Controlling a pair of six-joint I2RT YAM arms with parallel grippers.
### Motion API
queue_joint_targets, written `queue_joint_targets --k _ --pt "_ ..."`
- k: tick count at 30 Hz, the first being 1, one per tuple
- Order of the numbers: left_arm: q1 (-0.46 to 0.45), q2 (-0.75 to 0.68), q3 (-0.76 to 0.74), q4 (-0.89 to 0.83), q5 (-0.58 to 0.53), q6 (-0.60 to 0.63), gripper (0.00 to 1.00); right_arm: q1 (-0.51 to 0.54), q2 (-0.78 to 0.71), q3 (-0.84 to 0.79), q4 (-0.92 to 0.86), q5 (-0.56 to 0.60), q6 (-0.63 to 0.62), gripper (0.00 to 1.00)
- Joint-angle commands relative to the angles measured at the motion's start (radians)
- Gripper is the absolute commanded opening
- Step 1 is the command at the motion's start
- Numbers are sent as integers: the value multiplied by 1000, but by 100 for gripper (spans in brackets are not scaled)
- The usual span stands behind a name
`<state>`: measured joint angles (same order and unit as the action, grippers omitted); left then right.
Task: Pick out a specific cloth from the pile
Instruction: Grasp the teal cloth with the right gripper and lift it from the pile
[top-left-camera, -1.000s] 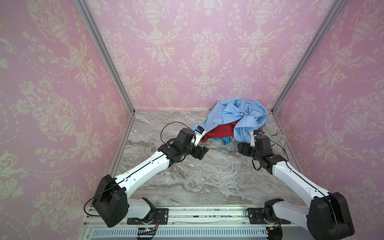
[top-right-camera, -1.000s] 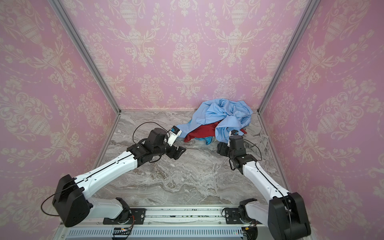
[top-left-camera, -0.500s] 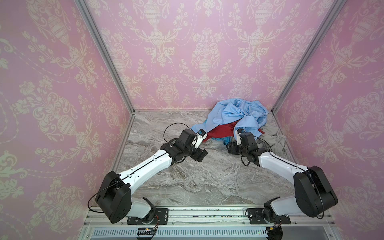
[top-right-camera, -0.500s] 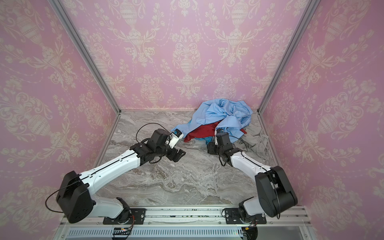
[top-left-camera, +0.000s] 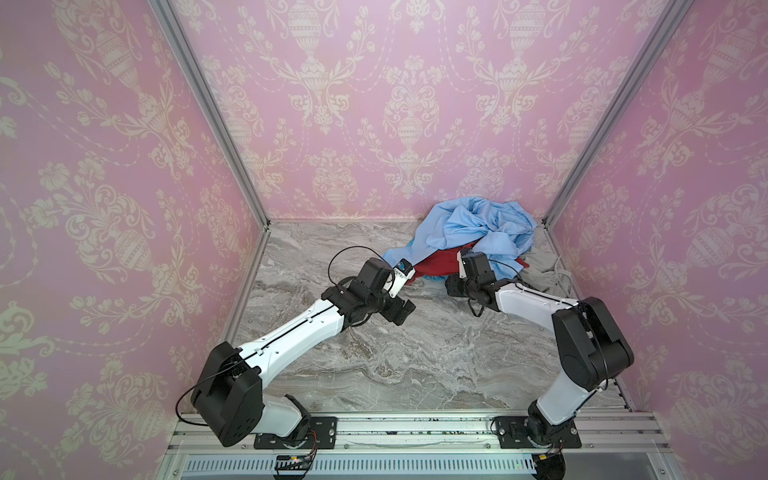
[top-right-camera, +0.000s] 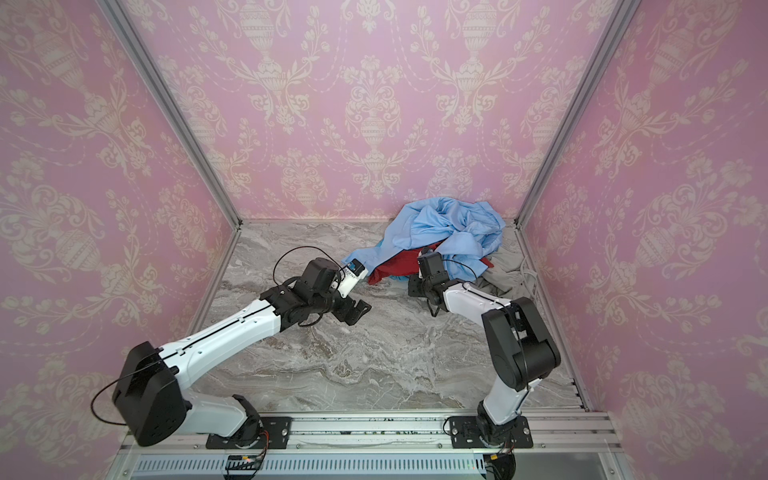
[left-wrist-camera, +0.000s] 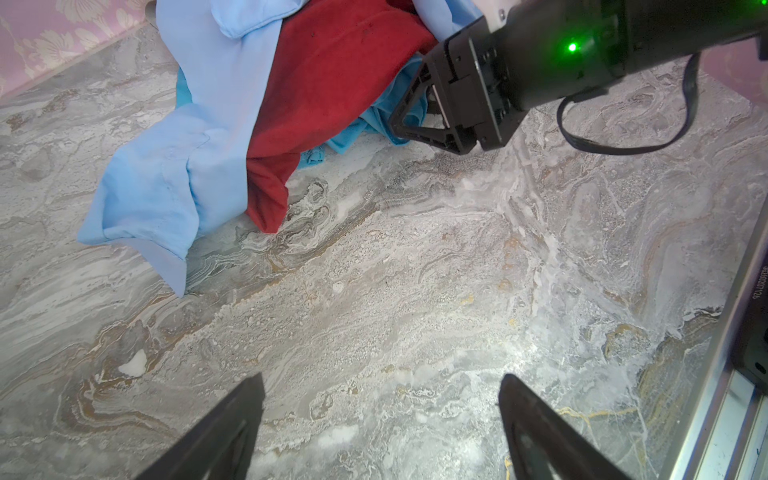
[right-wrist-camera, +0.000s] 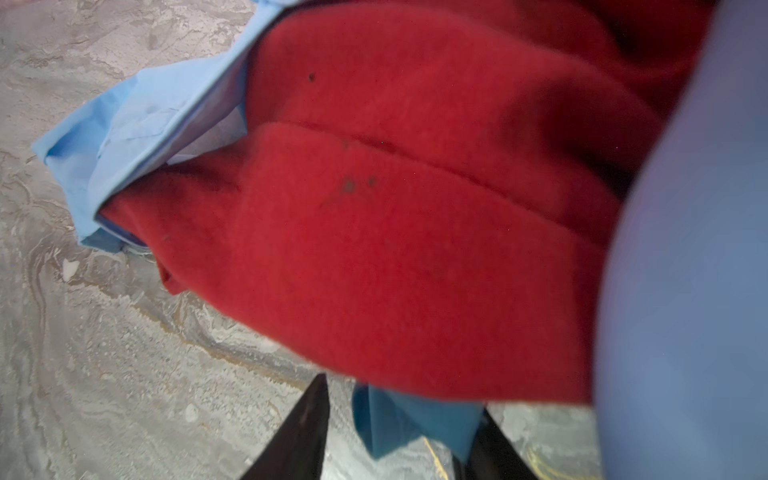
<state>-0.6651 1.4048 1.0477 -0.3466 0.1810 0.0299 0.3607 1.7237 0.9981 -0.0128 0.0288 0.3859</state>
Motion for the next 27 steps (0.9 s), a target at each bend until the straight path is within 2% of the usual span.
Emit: queue_joint_targets --k 1,5,8,11,19,27 --pt "4 7 -21 -5 -3 31 91 5 43 45 -22 58 -18 41" --pt "10 -2 -28 1 -9 36 91 6 84 71 -7 71 -15 27" --pt "25 -13 -33 16 9 19 91 6 82 80 -11 102 -23 9" --pt "47 -19 -37 37 43 -8 91 5 61 94 -32 120 -44 0" --pt "67 -17 -42 60 69 -36 91 5 -25 165 -132 139 -69 0" --pt "74 -9 -44 63 64 -39 91 5 -84 352 -249 159 -112 0"
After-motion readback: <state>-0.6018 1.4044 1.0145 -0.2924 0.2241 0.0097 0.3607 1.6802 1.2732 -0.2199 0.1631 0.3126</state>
